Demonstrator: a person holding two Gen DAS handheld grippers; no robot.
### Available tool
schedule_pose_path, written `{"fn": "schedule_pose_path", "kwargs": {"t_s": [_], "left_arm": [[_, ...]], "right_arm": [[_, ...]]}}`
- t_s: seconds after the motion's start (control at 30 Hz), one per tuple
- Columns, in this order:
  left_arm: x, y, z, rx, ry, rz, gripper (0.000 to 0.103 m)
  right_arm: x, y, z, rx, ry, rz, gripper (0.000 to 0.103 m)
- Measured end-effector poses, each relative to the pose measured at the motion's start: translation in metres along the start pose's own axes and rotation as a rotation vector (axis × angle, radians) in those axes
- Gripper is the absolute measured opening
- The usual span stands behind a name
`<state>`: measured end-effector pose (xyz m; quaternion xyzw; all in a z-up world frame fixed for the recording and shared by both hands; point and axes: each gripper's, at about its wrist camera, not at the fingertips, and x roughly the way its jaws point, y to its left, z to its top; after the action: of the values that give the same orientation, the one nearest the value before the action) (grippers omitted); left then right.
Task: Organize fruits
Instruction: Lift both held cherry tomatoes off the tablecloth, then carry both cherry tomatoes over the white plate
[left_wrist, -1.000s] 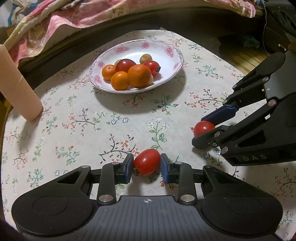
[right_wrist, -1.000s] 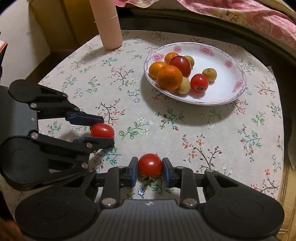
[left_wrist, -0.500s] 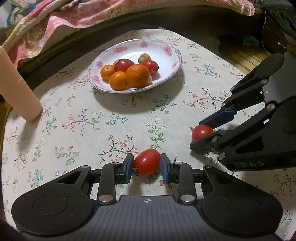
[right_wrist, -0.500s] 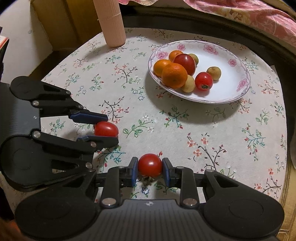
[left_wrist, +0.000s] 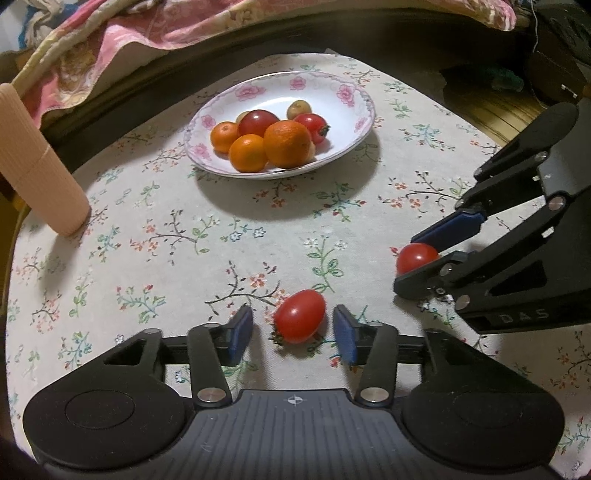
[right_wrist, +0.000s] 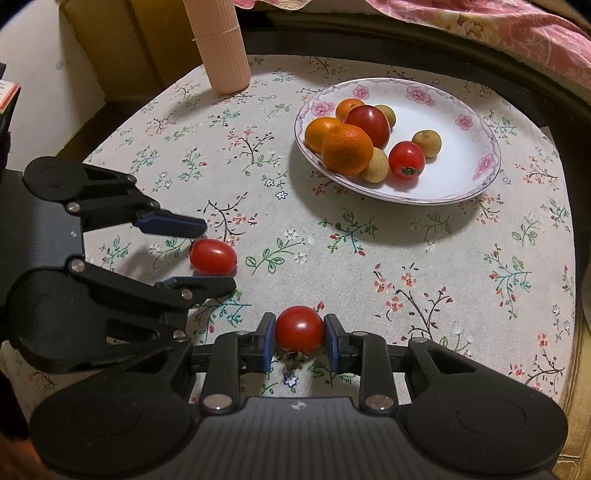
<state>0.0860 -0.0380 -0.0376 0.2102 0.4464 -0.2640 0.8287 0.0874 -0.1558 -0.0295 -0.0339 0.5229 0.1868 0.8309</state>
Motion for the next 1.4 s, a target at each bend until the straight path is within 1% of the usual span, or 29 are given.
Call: {"fn": "schedule_pose_path", "kwargs": {"t_s": [0.1, 0.17, 0.23, 0.27, 0.3, 0.33, 0.57, 0.73, 0.93, 1.17, 1.4], "left_arm": [[0.0, 0.001, -0.001, -0.008, 0.001, -0.004, 0.062], [-0.001, 0.001, 0.0, -0.009, 0.001, -0.012, 0.058], [-0.002, -0.001, 0.0, -0.009, 0.003, -0.03, 0.047], [-0.002, -0.003, 0.0, 0.0, 0.002, -0.032, 0.044], [-0.003, -0.004, 0.0, 0.008, 0.0, -0.027, 0.039], [-0.004, -0.005, 0.0, 0.016, -0.002, -0.018, 0.037], [-0.004, 0.0, 0.001, -0.018, 0.006, -0.04, 0.036], [-0.005, 0.003, -0.001, -0.028, 0.002, -0.031, 0.036], [-0.007, 0.002, 0.004, -0.027, -0.012, -0.038, 0.036], [-0.013, 0.008, 0.017, -0.048, -0.044, -0.024, 0.036], [-0.017, 0.018, 0.041, -0.094, -0.103, -0.014, 0.036]], "right_arm": [[0.0, 0.0, 0.0, -0.002, 0.0, -0.001, 0.031], [0.0, 0.0, 0.001, -0.003, 0.001, -0.001, 0.031], [0.0, 0.0, 0.001, -0.004, 0.0, -0.004, 0.031], [0.0, 0.0, 0.001, -0.004, -0.001, -0.004, 0.031], [0.0, 0.0, 0.001, -0.004, -0.001, -0.005, 0.031], [-0.001, 0.0, 0.001, -0.001, -0.002, -0.005, 0.031], [-0.002, 0.003, 0.001, -0.01, -0.004, -0.005, 0.031], [-0.004, 0.002, 0.002, -0.009, -0.01, -0.002, 0.03], [-0.008, 0.0, 0.005, 0.002, -0.024, -0.005, 0.03], [-0.018, -0.008, 0.014, 0.032, -0.066, -0.016, 0.031], [-0.029, -0.019, 0.029, 0.076, -0.122, -0.034, 0.031]]}}
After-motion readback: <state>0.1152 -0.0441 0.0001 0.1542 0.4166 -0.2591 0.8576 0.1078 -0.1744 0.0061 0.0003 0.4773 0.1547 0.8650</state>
